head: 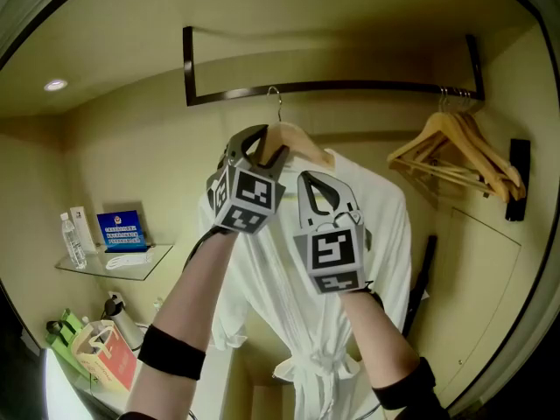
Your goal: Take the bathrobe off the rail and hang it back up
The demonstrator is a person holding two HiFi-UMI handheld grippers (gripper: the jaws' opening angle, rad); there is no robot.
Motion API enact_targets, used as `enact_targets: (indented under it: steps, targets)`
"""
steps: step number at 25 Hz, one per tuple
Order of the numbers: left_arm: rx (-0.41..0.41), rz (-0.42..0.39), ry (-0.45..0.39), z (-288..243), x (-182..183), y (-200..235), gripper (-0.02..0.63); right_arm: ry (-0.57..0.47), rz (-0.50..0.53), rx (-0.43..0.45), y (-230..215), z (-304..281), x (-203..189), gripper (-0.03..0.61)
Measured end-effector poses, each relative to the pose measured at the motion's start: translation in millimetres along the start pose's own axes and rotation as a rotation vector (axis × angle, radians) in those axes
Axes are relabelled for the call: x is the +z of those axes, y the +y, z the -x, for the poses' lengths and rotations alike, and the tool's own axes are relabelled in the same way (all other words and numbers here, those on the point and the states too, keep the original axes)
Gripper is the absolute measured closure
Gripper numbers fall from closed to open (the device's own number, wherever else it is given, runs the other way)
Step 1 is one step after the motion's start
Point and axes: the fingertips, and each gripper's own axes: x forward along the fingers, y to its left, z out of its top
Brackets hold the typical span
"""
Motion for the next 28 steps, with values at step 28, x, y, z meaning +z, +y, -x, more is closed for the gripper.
enact_targets:
  steps: [28]
  targets:
    - [-0.026, 0.102, 0.078, -53, -42, 36, 0.419, 0.021, 0.014, 0.010, -10, -15, -25, 0.557]
